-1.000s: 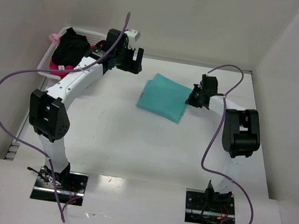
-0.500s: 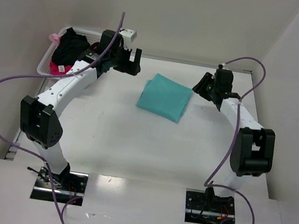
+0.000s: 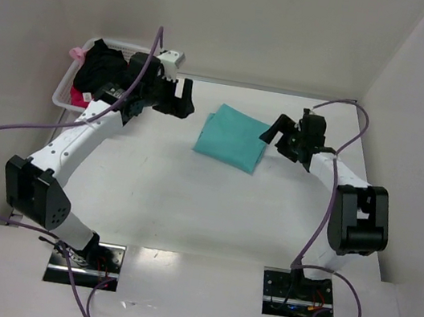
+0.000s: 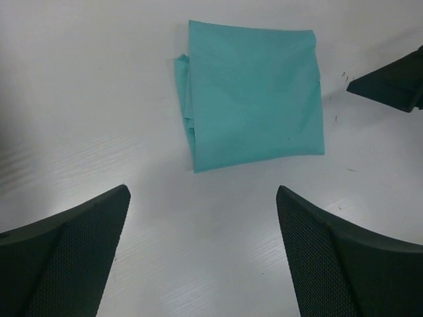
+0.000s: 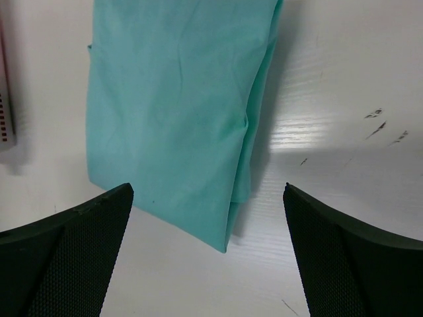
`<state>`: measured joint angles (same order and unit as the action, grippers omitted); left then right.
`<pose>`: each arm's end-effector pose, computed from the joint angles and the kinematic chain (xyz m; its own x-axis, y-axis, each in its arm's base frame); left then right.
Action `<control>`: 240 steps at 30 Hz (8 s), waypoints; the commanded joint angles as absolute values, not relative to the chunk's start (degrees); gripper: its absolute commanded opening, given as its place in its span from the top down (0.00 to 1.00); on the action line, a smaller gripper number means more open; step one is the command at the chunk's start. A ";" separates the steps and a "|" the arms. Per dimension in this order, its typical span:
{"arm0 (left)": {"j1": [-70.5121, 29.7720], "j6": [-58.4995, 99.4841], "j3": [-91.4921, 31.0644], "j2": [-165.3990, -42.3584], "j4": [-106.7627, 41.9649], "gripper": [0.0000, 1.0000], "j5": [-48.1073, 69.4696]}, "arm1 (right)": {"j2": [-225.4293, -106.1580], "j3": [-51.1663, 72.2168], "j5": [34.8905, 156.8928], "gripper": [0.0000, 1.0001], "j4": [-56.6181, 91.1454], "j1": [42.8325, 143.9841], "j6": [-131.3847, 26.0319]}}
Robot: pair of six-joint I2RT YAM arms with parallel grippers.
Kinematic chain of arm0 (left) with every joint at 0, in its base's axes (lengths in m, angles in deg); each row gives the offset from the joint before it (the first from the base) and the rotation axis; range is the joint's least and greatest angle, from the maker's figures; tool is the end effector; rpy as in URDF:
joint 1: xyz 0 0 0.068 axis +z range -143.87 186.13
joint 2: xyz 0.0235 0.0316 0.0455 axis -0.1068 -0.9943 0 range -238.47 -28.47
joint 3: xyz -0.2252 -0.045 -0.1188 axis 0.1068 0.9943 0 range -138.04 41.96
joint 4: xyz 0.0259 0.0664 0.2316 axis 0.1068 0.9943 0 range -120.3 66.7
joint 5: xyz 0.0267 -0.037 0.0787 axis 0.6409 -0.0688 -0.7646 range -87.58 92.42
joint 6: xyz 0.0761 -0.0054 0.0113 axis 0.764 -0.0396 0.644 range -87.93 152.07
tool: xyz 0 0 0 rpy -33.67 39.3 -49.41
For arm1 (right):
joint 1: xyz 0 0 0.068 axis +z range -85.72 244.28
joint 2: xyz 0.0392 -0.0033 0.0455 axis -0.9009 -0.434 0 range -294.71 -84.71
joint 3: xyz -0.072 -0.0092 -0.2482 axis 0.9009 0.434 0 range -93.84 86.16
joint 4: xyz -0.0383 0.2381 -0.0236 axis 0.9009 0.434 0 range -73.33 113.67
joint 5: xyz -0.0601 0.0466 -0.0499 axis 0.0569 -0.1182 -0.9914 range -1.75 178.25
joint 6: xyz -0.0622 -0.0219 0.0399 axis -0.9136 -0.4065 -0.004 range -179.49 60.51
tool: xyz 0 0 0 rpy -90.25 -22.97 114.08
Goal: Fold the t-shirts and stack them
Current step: Put the neatly folded tshirt into the corner of the board with the right arm
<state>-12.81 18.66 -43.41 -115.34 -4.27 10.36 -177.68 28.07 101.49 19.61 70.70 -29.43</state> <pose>0.3335 -0.1240 0.3522 -0.5266 -0.0622 -0.8478 0.3240 0.9074 -0.2678 0.3563 0.0551 0.1988 -0.6720 0.4151 -0.6132 0.0554 0.8540 0.5174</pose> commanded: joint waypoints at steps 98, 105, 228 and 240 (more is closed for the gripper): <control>-13.03 12.03 -30.91 -112.50 -12.10 0.01 18.15 | -200.73 3.80 107.32 0.09 22.47 69.99 -35.40; -13.03 12.03 -30.91 -109.87 -10.35 0.01 16.93 | -204.06 3.81 109.51 0.11 23.08 69.99 -35.94; -11.45 15.37 -42.60 -115.58 -0.32 0.01 22.20 | -200.02 -7.54 81.03 0.00 35.92 64.28 -46.33; -11.45 15.37 -37.15 -110.65 -2.52 0.01 20.35 | -208.37 -11.05 76.83 0.00 39.78 63.14 -43.23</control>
<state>-11.67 15.38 -38.31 -112.87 -0.82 20.64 -208.06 -9.69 79.39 40.70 63.83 -44.44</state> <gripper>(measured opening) 0.990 0.999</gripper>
